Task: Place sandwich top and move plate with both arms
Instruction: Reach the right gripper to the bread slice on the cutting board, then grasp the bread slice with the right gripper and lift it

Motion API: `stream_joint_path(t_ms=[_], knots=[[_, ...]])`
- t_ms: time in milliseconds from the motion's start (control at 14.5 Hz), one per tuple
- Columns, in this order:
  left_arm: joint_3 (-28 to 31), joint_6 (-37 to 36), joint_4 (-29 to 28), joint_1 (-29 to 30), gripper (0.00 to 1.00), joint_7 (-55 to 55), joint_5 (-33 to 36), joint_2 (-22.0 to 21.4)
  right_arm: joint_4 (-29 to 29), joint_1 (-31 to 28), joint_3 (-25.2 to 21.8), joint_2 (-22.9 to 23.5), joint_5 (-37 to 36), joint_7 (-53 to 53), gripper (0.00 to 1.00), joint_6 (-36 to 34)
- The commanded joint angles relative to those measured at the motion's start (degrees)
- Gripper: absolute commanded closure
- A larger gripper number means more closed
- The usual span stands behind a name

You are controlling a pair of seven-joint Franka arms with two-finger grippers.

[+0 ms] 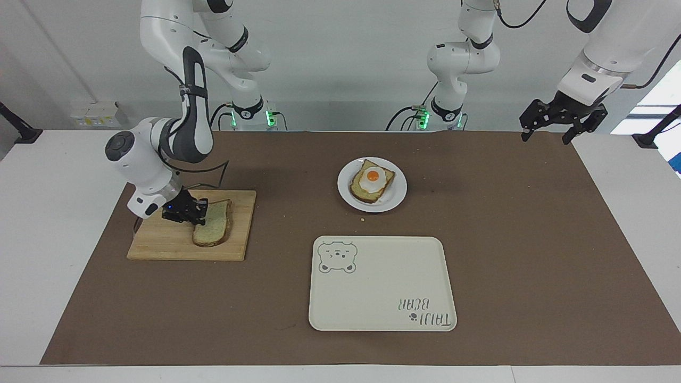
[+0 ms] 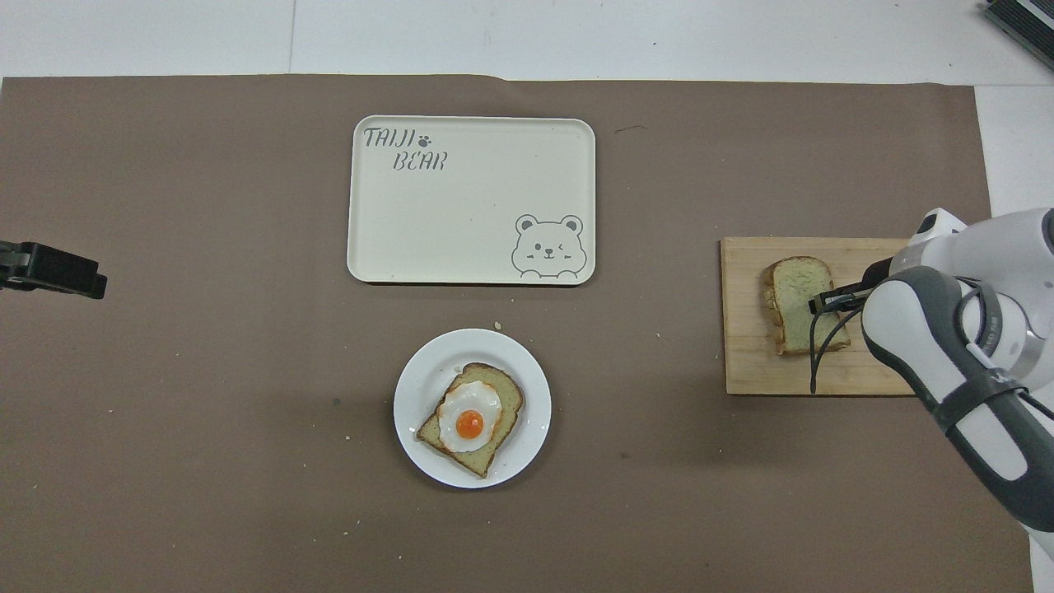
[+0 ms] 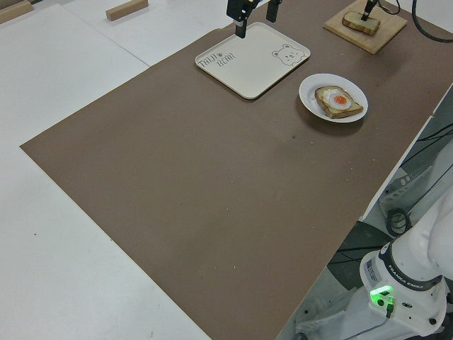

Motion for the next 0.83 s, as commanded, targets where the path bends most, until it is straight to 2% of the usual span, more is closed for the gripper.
stream_joint_path(t_ms=[0, 206, 756], knots=[[-0.6, -1.2, 0.5, 1.0, 0.0, 0.5, 0.5, 0.0, 0.8, -0.5, 0.2, 0.6, 1.3, -1.5, 1.0, -0.4], [-0.6, -1.2, 0.5, 1.0, 0.0, 0.5, 0.5, 0.0, 1.2, -0.4, 0.2, -0.3, 1.2, -1.4, 1.0, -1.9], [-0.6, -1.2, 0.5, 1.0, 0.0, 0.5, 0.5, 0.0, 9.6, 0.7, 0.7, -4.6, 0.3, 2.6, 1.0, -19.0]])
